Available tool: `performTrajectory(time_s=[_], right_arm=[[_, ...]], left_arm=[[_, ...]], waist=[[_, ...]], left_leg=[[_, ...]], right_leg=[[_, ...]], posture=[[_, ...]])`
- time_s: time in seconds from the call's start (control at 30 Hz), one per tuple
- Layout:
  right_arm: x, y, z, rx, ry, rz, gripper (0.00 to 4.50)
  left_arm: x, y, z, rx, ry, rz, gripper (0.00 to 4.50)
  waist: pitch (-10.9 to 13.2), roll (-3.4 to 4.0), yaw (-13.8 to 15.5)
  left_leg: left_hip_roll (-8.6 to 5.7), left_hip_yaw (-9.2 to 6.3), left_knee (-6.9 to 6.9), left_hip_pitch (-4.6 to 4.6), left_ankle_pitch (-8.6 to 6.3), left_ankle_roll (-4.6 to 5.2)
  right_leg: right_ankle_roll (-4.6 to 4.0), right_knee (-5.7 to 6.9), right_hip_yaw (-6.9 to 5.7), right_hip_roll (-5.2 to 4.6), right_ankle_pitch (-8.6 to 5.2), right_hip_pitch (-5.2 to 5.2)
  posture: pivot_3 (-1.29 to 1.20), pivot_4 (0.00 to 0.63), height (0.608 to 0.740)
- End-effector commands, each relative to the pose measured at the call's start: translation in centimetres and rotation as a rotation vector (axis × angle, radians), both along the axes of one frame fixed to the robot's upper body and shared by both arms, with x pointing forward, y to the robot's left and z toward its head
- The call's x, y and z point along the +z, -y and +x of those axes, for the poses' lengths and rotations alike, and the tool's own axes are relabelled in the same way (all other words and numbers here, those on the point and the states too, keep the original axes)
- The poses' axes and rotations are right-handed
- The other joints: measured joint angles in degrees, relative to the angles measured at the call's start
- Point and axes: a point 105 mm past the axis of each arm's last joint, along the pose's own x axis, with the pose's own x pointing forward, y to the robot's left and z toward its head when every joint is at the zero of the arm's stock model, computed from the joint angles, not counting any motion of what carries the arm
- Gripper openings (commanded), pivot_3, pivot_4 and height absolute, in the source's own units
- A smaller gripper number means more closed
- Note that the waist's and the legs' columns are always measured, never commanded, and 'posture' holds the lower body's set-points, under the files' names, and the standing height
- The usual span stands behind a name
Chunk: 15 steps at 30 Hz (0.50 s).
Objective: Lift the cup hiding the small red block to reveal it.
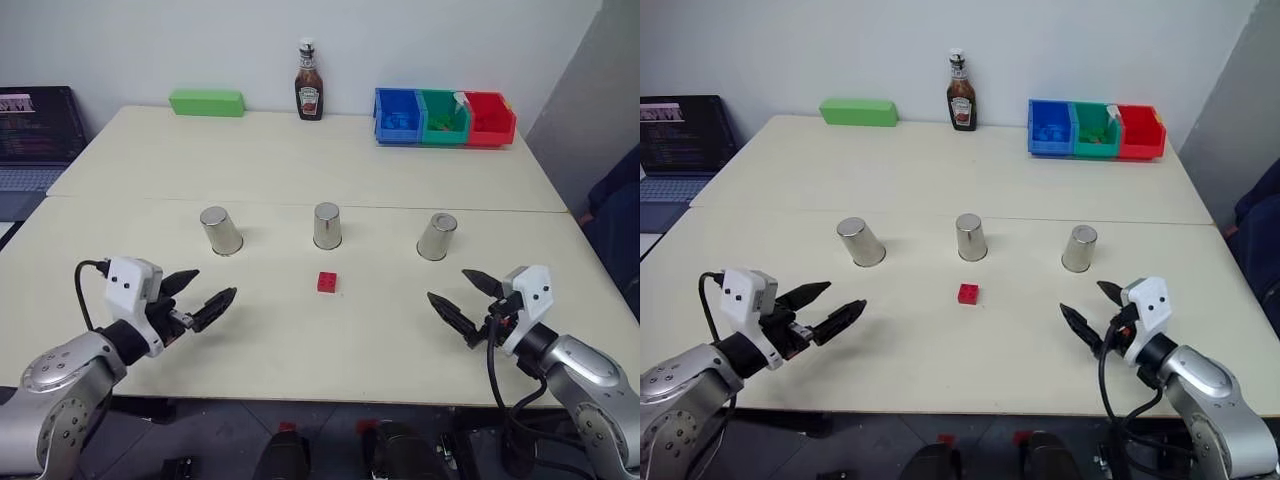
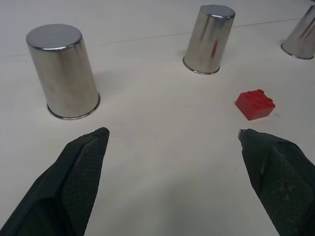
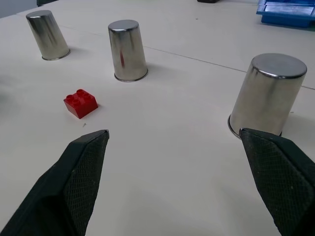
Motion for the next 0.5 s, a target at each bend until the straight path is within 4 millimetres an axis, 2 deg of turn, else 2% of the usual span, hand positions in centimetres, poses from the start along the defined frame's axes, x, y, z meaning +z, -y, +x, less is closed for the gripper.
performTrajectory(time_s=[0.03, 0.5], right_arm=[[1.42, -0.46, -0.14, 0.01, 0.046, 0.001, 4.5], [1.38, -0.54, -0.09, -0.007, 0.043, 0.006, 4.5]], left_arm=[[0.83, 0.31, 0.26, -0.02, 0.039, 0.008, 4.47], [1.26, 0.1, 0.62, -0.019, 0.062, 0.016, 4.47]], waist=[[0.0, 0.0, 0.0], [0.0, 0.0, 0.0]], left_leg=[[0.0, 0.0, 0.0, 0.0, 0.0, 0.0], [-0.01, 0.0, 0.0, 0.0, 0.0, 0.0]], right_leg=[[0.0, 0.01, 0.0, 0.0, 0.0, 0.0], [0.01, 0.01, 0.0, 0.0, 0.0, 0.0]], posture=[[0.0, 0.15, 0.74], [0.0, 0.15, 0.74]])
